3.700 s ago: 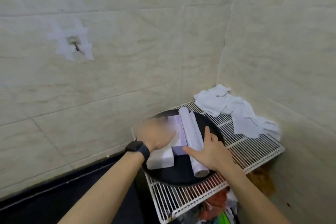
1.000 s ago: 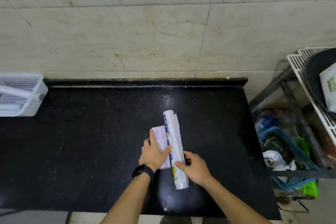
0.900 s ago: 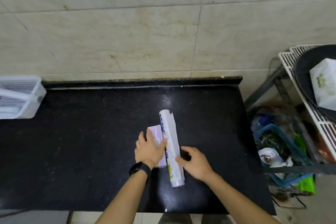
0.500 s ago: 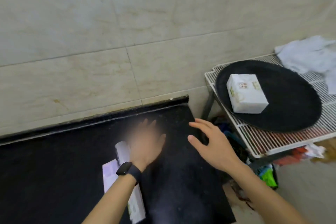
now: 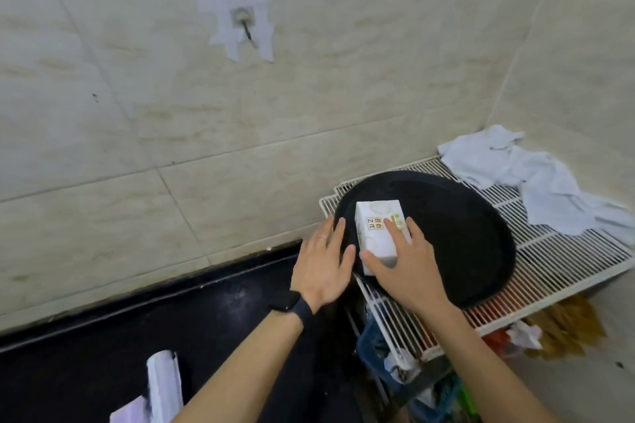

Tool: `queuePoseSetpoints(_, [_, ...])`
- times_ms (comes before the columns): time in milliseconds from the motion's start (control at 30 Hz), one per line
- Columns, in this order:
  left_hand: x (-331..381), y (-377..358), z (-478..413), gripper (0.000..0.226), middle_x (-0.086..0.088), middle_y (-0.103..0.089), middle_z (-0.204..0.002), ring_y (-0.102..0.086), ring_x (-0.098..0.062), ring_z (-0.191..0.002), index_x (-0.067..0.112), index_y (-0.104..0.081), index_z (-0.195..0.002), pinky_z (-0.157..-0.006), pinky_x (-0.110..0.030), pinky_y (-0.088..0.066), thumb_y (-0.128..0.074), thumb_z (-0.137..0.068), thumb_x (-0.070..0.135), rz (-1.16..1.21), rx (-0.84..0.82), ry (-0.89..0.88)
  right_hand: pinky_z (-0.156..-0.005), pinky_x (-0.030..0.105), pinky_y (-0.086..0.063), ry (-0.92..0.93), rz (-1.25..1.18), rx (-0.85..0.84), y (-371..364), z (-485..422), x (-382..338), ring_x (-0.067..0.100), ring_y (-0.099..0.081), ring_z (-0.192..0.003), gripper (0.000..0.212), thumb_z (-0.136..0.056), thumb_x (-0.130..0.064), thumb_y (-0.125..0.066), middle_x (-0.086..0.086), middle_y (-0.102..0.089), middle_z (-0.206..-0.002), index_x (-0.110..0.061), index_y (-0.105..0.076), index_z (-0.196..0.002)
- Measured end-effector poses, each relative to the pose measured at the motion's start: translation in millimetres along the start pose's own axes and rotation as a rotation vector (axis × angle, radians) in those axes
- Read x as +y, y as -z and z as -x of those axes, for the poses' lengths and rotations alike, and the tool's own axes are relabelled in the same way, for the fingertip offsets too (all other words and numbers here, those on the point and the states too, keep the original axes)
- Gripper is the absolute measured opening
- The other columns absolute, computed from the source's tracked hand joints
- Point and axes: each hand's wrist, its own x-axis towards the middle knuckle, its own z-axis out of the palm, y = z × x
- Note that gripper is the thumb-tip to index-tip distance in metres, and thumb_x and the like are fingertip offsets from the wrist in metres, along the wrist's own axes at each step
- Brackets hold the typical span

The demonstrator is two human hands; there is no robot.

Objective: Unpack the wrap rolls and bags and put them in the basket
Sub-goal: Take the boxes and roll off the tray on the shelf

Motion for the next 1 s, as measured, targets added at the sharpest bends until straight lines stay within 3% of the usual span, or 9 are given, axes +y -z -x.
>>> queuePoseSetpoints(133, [-5.1,-23.4,-2.6,0.059,0.01,0.003,-0.166,0.001,-0.011,-0.152,0.023,-0.006,-0.158,-0.123,-0.046,-0.009,-0.019,-0.105,0.045,-0.059,-0.127,0.059,-0.101,0.046,-0.043,-0.008,0.024,0.016,-16.3,-4.3,11.2,0.032,-0.034,-0.139,0.091,-0.078,-0.08,-0.05,-0.009,-0.002,-0.165,-0.041,-0.015,-0.153])
queuePoseSetpoints(233, [-11.0,-35.3,2.4,0.058,0.015,0.009,-0.164,0.003,-0.008,-0.152,0.027,-0.001,-0.158,-0.122,-0.045,-0.006,-0.015,-0.105,0.045,-0.031,-0.1,0.065,-0.094,0.045,-0.048,-0.009,0.056,0.065,-26.5,-1.9,13.7,0.031,-0.041,-0.131,0.092,-0.075,-0.085,-0.045,-0.008,0.001,-0.163,-0.044,-0.012,-0.151])
queuePoseSetpoints(367, [-13.4,-39.4,3.2,0.058,0.017,0.01,-0.163,0.002,-0.008,-0.152,0.029,-0.001,-0.158,-0.122,-0.044,-0.005,-0.014,-0.104,0.046,-0.033,-0.076,0.073,-0.09,0.042,-0.052,0.032,0.071,0.119,-34.8,0.2,19.2,0.03,-0.043,-0.128,0.091,-0.078,-0.076,-0.053,-0.002,-0.003,-0.162,-0.043,-0.009,-0.151])
queuePoseSetpoints(567, [-19.2,-26.0,8.7,0.058,0.013,0.002,-0.165,-0.001,-0.009,-0.152,0.03,-0.004,-0.158,-0.124,-0.042,-0.005,-0.019,-0.105,0.048,0.055,-0.09,0.064,-0.097,0.04,-0.048,0.059,-0.062,0.142,-25.9,-4.0,25.5,0.029,-0.046,-0.13,0.086,-0.079,-0.061,-0.066,0.004,-0.024,-0.157,-0.037,-0.025,-0.15])
queuePoseSetpoints(700, [-52.7,-14.0,49.1,0.06,0.007,-0.003,-0.165,-0.004,-0.009,-0.152,0.025,-0.009,-0.158,-0.124,-0.037,-0.01,-0.026,-0.105,0.046,0.125,-0.005,0.11,-0.098,0.02,-0.032,0.027,-0.284,0.136,-8.1,0.4,23.8,0.015,-0.039,-0.136,0.082,-0.079,-0.059,-0.066,-0.008,-0.026,-0.158,-0.041,-0.03,-0.15])
queuePoseSetpoints(800, [-94.6,-9.7,96.1,0.061,0.007,-0.01,-0.164,-0.009,-0.01,-0.151,0.024,-0.016,-0.157,-0.123,-0.028,-0.007,-0.035,-0.104,0.045,0.173,0.066,0.214,-0.083,-0.003,-0.03,0.154,-0.372,0.152,-7.0,20.9,8.3,-0.009,-0.034,-0.126,0.079,-0.079,-0.058,-0.068,-0.017,-0.03,-0.153,-0.044,-0.033,-0.149])
queuePoseSetpoints(900, [-139.3,-10.8,152.1,0.061,0.001,-0.021,-0.163,-0.017,-0.014,-0.15,0.02,-0.026,-0.155,-0.12,-0.024,-0.009,-0.046,-0.101,0.04,0.19,0.133,0.399,-0.086,-0.008,-0.032,0.277,-0.407,0.096,-27.9,46.0,-14.1,-0.021,-0.03,-0.128,0.076,-0.081,-0.052,-0.072,-0.024,-0.032,-0.15,-0.047,-0.034,-0.147])
queuePoseSetpoints(1000, [-177.4,-16.3,208.3,0.06,-0.006,-0.029,-0.16,-0.024,-0.022,-0.148,0.017,-0.034,-0.152,-0.121,-0.032,-0.016,-0.052,-0.099,0.038,0.134,0.156,0.584,-0.091,-0.008,-0.027,0.344,-0.398,-0.029,-69.1,74.2,-31.3,-0.023,-0.024,-0.131,0.077,-0.08,-0.056,-0.069,-0.023,-0.029,-0.151,-0.047,-0.034,-0.148])
